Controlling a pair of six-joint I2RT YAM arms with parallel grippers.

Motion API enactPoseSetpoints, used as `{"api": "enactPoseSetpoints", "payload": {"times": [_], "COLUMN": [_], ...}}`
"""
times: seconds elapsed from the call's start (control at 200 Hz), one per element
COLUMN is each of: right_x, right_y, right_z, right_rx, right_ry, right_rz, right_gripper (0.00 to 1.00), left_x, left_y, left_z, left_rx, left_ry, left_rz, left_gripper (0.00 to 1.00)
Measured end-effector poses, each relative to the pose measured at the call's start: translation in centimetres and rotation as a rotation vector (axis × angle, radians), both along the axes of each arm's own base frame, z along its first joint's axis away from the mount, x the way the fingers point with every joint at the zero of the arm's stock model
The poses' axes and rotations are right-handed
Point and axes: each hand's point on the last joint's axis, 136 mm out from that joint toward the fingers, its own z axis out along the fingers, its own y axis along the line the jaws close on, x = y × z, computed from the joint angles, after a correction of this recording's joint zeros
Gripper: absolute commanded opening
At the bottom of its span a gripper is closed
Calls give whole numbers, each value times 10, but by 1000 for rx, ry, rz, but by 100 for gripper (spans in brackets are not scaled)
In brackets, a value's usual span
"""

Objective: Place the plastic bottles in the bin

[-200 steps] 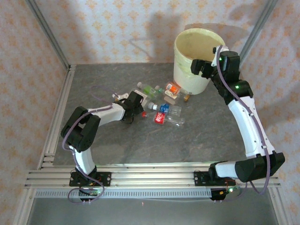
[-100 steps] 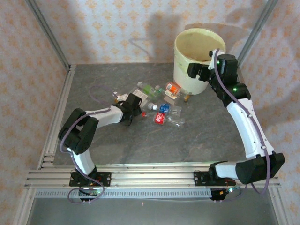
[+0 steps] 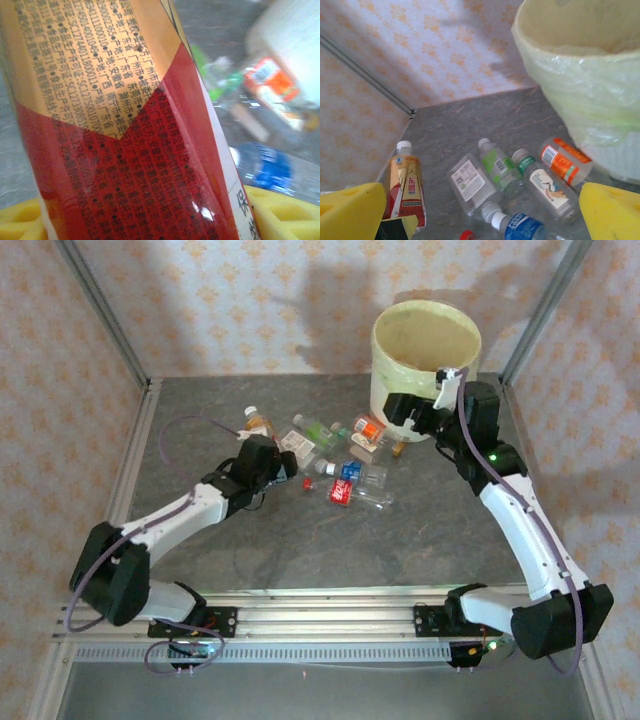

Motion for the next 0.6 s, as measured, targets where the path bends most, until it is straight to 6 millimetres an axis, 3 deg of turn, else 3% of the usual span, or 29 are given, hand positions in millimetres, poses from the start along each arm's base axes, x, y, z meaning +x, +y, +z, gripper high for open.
{"api": "enactPoseSetpoints", "payload": {"times": [0.305, 0.6], "right_x": [-13, -16], "right_y": [43, 85], "right_z": [2, -38], "right_rx": [115, 146], "right_ry": [47, 221], "right_rz": [114, 175], "right_gripper": [99, 99], "left_x": [-24, -46], "left_y": [-52, -101], "left_z": [41, 82], "left_rx": [-89, -108], "left_ry": [-76, -171], "left_rz": [-282, -489], "left_gripper": [46, 45]}}
